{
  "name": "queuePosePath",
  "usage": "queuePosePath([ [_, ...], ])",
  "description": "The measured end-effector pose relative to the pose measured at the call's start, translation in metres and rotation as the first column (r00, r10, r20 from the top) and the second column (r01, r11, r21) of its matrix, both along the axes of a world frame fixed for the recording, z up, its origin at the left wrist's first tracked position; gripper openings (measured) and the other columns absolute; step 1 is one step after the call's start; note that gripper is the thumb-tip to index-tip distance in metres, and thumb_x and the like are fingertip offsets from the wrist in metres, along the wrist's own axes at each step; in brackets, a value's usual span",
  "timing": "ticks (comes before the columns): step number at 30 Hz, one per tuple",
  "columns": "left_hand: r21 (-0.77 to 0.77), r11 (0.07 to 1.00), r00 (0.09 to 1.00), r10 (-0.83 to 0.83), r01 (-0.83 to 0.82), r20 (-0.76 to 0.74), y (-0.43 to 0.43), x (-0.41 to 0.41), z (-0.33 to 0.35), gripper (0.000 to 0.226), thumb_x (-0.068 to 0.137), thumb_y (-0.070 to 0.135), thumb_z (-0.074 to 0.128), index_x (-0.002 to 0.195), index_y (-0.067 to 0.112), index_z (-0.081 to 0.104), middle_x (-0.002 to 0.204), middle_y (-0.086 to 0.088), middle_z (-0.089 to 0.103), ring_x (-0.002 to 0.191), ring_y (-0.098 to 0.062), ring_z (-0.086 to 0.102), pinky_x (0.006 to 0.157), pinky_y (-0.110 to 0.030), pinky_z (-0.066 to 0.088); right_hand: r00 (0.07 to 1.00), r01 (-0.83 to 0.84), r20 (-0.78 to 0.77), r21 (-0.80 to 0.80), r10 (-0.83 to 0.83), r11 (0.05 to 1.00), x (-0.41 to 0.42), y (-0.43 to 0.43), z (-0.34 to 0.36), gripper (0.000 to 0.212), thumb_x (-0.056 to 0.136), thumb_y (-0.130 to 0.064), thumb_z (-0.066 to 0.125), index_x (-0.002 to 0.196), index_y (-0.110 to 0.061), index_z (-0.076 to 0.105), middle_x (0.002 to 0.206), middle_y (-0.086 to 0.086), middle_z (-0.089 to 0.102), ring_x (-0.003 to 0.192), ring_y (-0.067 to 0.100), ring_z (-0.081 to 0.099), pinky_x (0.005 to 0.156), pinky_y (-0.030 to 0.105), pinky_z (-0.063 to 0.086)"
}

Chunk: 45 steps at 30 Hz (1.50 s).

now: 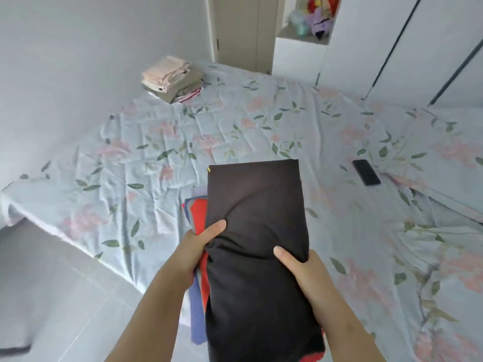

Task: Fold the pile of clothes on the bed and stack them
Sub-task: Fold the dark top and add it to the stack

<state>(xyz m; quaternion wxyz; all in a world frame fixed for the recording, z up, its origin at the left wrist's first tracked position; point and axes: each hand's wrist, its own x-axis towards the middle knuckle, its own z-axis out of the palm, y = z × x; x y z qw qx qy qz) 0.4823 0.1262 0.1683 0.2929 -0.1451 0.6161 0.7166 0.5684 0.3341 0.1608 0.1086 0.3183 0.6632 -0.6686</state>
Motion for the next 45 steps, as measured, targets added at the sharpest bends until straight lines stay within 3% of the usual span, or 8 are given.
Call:
queuePosePath([
  [9, 0.022, 0.923, 0.923, 0.383, -0.384, 0.036, -0.208, 0.008, -0.003, 0.064, 0.054, 0.044, 0.082, 0.107, 0.013, 0.069, 0.103, -0.007, 0.073, 0.094, -0.025, 0.07, 0.083, -0.036, 0.051, 0.932, -0.363, 0.027, -0.001, 0.363, 0.932, -0.072, -0.195, 0.0, 0.073, 0.06, -0.057, 0.077, 0.117, -0.019, 0.053, 0.107, -0.002, 0.065, 0.093, 0.018, 0.066, 0.077, 0.034, 0.055],
  [15, -0.009, 0.873, 0.872, 0.487, -0.487, 0.055, -0.368, -0.02, 0.001, 0.065, 0.055, 0.047, 0.084, 0.109, 0.014, 0.068, 0.103, -0.006, 0.073, 0.095, -0.026, 0.069, 0.089, -0.039, 0.051, 0.882, -0.471, 0.025, -0.001, 0.47, 0.882, -0.126, -0.355, 0.005, 0.07, 0.061, -0.057, 0.077, 0.116, -0.02, 0.054, 0.105, -0.004, 0.066, 0.091, 0.015, 0.066, 0.075, 0.031, 0.054],
  [20, -0.019, 0.858, 0.857, 0.514, -0.514, 0.047, -0.481, -0.057, 0.005, 0.068, 0.047, 0.049, 0.081, 0.104, 0.014, 0.07, 0.099, -0.006, 0.074, 0.088, -0.023, 0.071, 0.077, -0.034, 0.052, 0.852, -0.522, 0.05, -0.009, 0.521, 0.853, -0.17, -0.469, 0.003, 0.078, 0.061, -0.061, 0.074, 0.121, -0.018, 0.051, 0.107, -0.003, 0.063, 0.092, 0.017, 0.064, 0.07, 0.031, 0.052],
  [23, -0.022, 0.853, 0.851, 0.522, -0.522, 0.06, -0.536, -0.092, 0.003, 0.067, 0.047, 0.049, 0.081, 0.103, 0.014, 0.07, 0.097, -0.005, 0.074, 0.087, -0.022, 0.071, 0.074, -0.032, 0.053, 0.839, -0.541, 0.063, -0.004, 0.54, 0.841, -0.206, -0.524, -0.001, 0.087, 0.057, -0.065, 0.073, 0.127, -0.017, 0.052, 0.112, -0.001, 0.064, 0.098, 0.021, 0.063, 0.086, 0.038, 0.053],
  [29, -0.03, 0.83, 0.828, 0.558, -0.557, 0.058, -0.641, -0.187, -0.01, 0.072, 0.046, 0.05, 0.081, 0.107, 0.014, 0.068, 0.098, -0.005, 0.074, 0.088, -0.022, 0.071, 0.074, -0.031, 0.054, 0.83, -0.555, 0.037, -0.03, 0.556, 0.831, -0.313, -0.632, -0.014, 0.071, 0.063, -0.059, 0.074, 0.118, -0.02, 0.053, 0.104, -0.005, 0.064, 0.089, 0.015, 0.064, 0.061, 0.026, 0.048],
  [34, -0.054, 0.791, 0.791, 0.611, -0.609, 0.034, -0.727, -0.281, -0.015, 0.07, 0.047, 0.051, 0.08, 0.107, 0.017, 0.067, 0.097, -0.002, 0.074, 0.087, -0.021, 0.071, 0.074, -0.032, 0.053, 0.805, -0.592, 0.013, -0.052, 0.594, 0.804, -0.418, -0.722, -0.022, 0.064, 0.067, -0.055, 0.074, 0.116, -0.02, 0.054, 0.104, -0.006, 0.064, 0.089, 0.013, 0.064, 0.063, 0.026, 0.05],
  [38, -0.08, 0.798, 0.797, 0.602, -0.597, 0.057, -0.788, -0.355, -0.01, 0.07, 0.049, 0.053, 0.085, 0.107, 0.018, 0.067, 0.098, -0.002, 0.074, 0.089, -0.022, 0.071, 0.079, -0.035, 0.053, 0.799, -0.599, 0.03, -0.055, 0.601, 0.799, -0.492, -0.78, -0.018, 0.081, 0.063, -0.059, 0.075, 0.127, -0.016, 0.051, 0.115, 0.0, 0.063, 0.099, 0.021, 0.063, 0.087, 0.039, 0.053],
  [45, -0.102, 0.857, 0.856, 0.513, -0.506, 0.066, -0.857, -0.488, -0.016, 0.068, 0.04, 0.061, 0.079, 0.094, 0.022, 0.067, 0.081, 0.003, 0.075, 0.072, -0.017, 0.072, 0.064, -0.029, 0.052, 0.853, -0.516, 0.056, -0.049, 0.518, 0.855, -0.602, -0.846, -0.027, 0.079, 0.061, -0.062, 0.074, 0.12, -0.016, 0.051, 0.11, 0.0, 0.063, 0.094, 0.019, 0.064, 0.072, 0.033, 0.054],
])
